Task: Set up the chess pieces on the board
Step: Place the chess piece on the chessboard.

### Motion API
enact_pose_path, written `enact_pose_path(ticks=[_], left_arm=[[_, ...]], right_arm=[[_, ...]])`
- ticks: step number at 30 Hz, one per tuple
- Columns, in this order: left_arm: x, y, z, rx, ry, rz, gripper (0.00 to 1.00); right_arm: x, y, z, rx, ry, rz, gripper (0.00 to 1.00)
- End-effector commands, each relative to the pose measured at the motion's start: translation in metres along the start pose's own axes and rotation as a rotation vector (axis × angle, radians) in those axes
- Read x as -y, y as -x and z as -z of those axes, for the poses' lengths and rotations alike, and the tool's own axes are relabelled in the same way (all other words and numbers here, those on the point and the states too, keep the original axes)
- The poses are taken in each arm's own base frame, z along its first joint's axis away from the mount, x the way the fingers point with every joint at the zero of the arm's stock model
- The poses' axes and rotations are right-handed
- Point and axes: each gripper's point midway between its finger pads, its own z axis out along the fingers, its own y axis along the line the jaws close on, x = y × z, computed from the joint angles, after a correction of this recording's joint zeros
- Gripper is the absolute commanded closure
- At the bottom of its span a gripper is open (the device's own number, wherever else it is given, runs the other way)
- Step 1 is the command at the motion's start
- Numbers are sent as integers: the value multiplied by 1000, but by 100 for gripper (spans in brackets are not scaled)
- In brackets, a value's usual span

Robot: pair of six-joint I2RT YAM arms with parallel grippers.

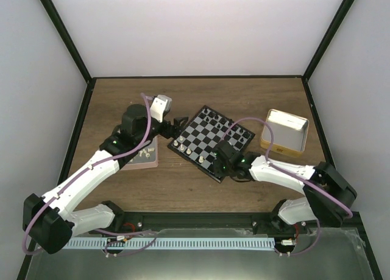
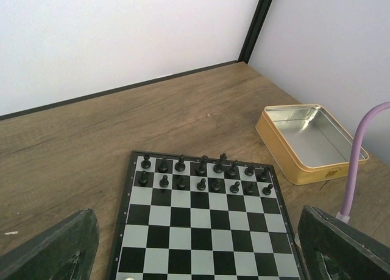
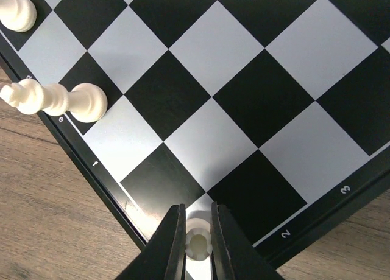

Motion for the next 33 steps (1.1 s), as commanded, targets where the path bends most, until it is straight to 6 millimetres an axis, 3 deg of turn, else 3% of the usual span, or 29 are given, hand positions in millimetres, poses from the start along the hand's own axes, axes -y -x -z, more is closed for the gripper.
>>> enact_pose_path(ticks=[1, 7, 13, 22, 24, 27, 30, 33], left_arm=[[-2, 4, 2, 26, 11, -22, 9], [-2, 3, 0, 23, 4, -26, 9], [-4, 3, 0, 20, 17, -26, 9], [-20, 2, 0, 11, 113, 41, 9], [-40, -3, 1, -3, 226, 111, 9], [-103, -25, 17, -27, 557, 254, 10], [-149, -69, 31, -143, 737, 399, 17], [-180, -118, 41, -253, 778, 566, 31]], right_arm=[[2, 1, 2, 7, -37, -2, 96], [5, 2, 3, 13, -71, 12, 85], [-5, 6, 9, 21, -32, 31, 72], [-16, 17, 17, 51, 10, 3, 64], [-15, 23, 21, 76, 2, -20, 60], [-13, 36, 31, 136, -13, -58, 57], [-13, 48, 41, 195, -10, -85, 56], [-16, 56, 48, 235, 8, -93, 56]])
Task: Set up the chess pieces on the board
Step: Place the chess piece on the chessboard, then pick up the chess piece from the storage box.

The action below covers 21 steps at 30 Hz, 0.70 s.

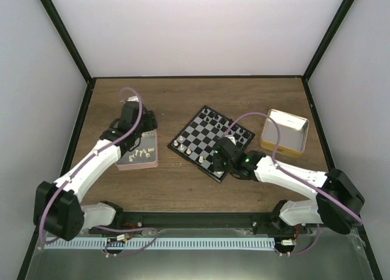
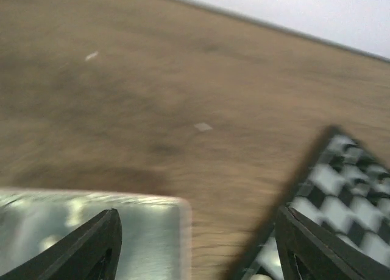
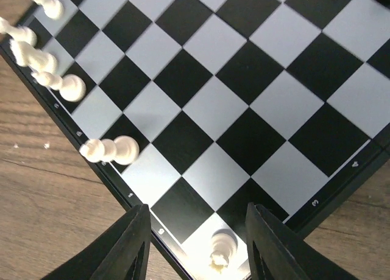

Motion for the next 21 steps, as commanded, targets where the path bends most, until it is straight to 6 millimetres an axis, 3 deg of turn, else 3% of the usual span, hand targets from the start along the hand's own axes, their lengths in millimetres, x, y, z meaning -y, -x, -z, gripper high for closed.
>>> enact_pose_path(ticks=[1, 4, 8, 13, 21], left_arm=[[-83, -58, -18, -205, 226, 234, 34], [-114, -84, -21, -254, 323, 281, 39], [-140, -99, -26, -269, 411, 305, 42], [-156, -112, -45, -300, 457, 286, 47], [-161, -122, -67, -360, 443, 226, 48]], right_arm=[[-13, 33, 19, 124, 30, -44, 56], [-16, 35, 18, 127, 39, -37, 56], [-18, 33, 14, 112, 41, -32, 56], [-21, 32, 11, 104, 50, -27, 57], [-17, 32, 13, 111, 35, -26, 58]])
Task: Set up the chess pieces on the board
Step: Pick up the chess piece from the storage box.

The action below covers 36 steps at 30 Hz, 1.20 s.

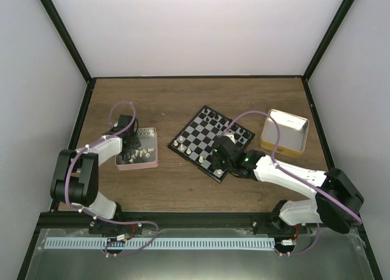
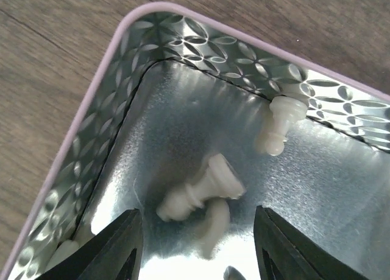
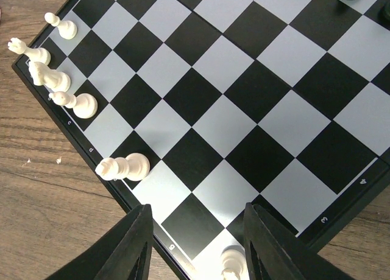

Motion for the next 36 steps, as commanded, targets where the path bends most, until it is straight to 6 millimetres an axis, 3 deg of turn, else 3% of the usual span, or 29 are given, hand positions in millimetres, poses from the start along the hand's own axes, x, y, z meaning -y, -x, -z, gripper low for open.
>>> enact_pose_path(ticks=[1, 11, 22, 31, 36], left_arm=[[6, 15, -7, 24, -12, -34, 48], [9, 20, -17, 23, -28, -9, 46], [10, 44, 7, 109, -29, 17, 47], [17, 31, -15, 33, -39, -8, 48], [14, 23, -16, 5, -31, 16, 48]], right_arm=[[-10, 16, 8, 49, 15, -4, 58], [-14, 18, 5, 42, 20, 6, 59], [-18, 19, 3, 40, 30, 4, 60], [-19, 21, 4, 39, 27, 12, 60], [-18, 20, 4, 38, 23, 10, 60]])
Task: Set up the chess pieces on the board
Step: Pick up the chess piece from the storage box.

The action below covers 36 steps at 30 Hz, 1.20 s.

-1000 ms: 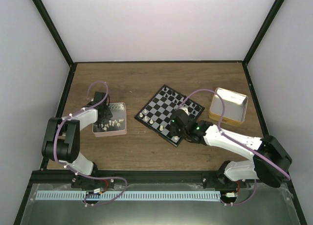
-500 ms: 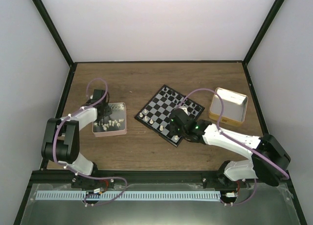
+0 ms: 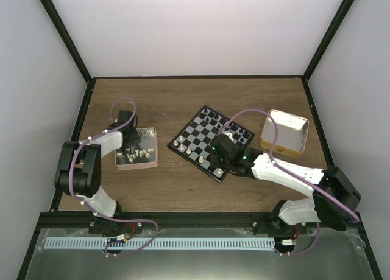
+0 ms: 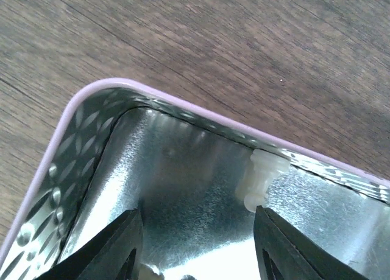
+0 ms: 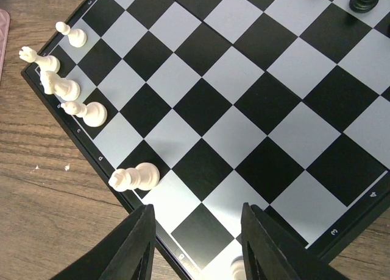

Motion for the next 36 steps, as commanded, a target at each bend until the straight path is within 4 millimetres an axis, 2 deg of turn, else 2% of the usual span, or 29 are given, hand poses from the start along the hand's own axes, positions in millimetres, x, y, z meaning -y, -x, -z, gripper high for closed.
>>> enact_pose_path(ticks=[1, 7, 12, 16, 20, 25, 36], left_arm=[[2, 3, 5, 1, -12, 45, 47], [-7, -2, 23, 7, -8, 87, 44], [-20, -17, 30, -19, 23, 110, 41], [-22, -29, 33, -50, 4, 120, 50], [-22, -38, 31, -77, -8, 117, 63], [-25, -44, 27, -91, 4, 119, 63], [-18, -46, 14, -117, -5, 99, 65]], right_arm=[[-11, 14, 6, 36, 21, 2, 60], [-12, 13, 5, 33, 25, 5, 60], [-12, 11, 3, 27, 28, 5, 60], [-13, 10, 2, 23, 30, 6, 60], [-13, 10, 2, 24, 31, 6, 60], [-12, 9, 3, 24, 30, 5, 60], [-10, 10, 4, 26, 25, 3, 60]])
